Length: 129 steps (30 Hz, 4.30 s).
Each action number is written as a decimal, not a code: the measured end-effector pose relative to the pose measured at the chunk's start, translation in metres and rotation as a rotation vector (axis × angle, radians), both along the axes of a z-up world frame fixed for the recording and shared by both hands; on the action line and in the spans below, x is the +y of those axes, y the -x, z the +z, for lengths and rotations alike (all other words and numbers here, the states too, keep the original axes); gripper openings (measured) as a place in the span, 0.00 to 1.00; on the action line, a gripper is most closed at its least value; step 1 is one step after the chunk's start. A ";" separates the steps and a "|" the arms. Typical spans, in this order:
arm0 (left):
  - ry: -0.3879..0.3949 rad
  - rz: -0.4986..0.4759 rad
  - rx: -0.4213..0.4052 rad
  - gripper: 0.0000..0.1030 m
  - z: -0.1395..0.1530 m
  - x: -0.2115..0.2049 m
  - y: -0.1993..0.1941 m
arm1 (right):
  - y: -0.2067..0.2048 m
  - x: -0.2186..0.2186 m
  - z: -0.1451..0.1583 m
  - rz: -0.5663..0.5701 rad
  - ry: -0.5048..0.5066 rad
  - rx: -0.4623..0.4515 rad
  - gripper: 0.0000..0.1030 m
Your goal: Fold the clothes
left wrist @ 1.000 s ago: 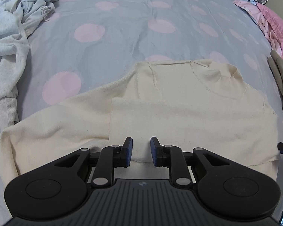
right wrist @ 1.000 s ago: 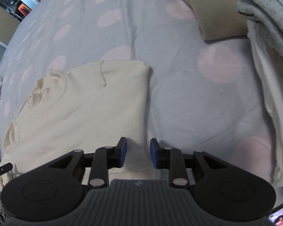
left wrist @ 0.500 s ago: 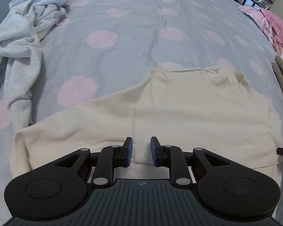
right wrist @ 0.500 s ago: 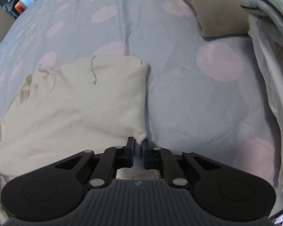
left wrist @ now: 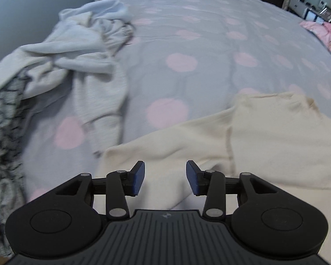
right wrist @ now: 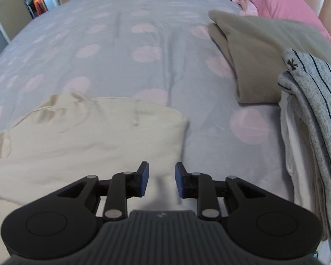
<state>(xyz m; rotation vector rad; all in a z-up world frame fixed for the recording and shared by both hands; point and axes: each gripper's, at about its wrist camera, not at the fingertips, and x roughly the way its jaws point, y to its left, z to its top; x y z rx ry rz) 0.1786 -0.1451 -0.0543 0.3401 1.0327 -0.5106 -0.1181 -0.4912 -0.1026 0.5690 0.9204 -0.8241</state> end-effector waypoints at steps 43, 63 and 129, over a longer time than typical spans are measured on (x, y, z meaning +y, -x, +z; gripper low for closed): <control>0.322 -0.435 -0.131 0.03 0.155 -0.086 0.099 | 0.013 0.067 0.040 0.102 0.100 0.112 0.39; 0.230 -0.697 0.074 0.31 0.045 -0.229 0.143 | 0.029 0.023 0.019 0.046 0.019 0.078 0.39; -0.158 -0.519 -0.216 0.00 -0.056 -0.069 0.069 | 0.011 -0.027 -0.026 -0.058 -0.188 -0.167 0.39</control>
